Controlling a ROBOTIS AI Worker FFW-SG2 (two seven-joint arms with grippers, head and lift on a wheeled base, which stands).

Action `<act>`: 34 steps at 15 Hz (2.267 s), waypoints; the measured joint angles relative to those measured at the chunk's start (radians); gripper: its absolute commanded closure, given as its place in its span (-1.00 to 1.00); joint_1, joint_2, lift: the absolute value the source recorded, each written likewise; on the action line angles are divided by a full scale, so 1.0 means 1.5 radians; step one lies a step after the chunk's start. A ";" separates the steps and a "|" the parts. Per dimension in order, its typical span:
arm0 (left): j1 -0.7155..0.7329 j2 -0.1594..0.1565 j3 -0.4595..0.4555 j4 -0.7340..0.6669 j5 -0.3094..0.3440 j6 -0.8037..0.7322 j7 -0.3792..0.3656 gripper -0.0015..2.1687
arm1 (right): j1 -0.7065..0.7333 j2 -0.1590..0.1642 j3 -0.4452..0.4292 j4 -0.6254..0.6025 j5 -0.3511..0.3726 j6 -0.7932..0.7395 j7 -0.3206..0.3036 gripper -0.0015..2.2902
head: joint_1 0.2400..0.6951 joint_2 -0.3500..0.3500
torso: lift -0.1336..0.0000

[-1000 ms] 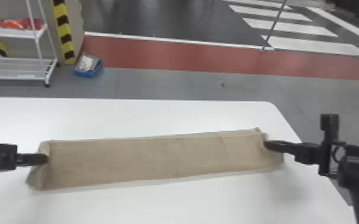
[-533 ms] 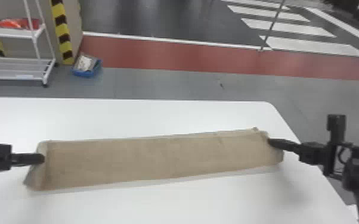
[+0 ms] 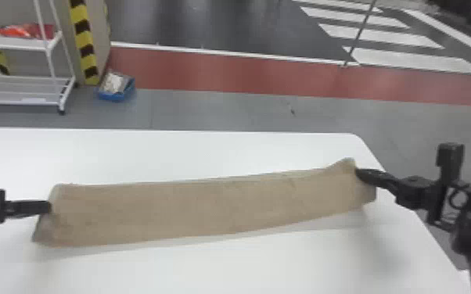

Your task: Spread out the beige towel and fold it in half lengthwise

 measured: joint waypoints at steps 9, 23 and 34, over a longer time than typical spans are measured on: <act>0.004 0.003 0.009 0.009 -0.008 -0.010 -0.005 0.40 | 0.009 0.010 0.005 0.056 0.011 -0.244 -0.074 0.24 | 1.00 -0.55 | -0.86; 0.019 0.004 -0.010 0.011 -0.024 -0.032 -0.007 0.40 | -0.007 0.004 0.030 0.181 0.018 -0.415 -0.176 0.24 | 1.00 -0.57 | -0.86; 0.019 0.004 -0.015 0.012 -0.032 -0.032 -0.016 0.41 | -0.085 -0.029 0.116 0.341 0.071 -0.422 -0.240 0.24 | 1.00 -0.56 | -0.86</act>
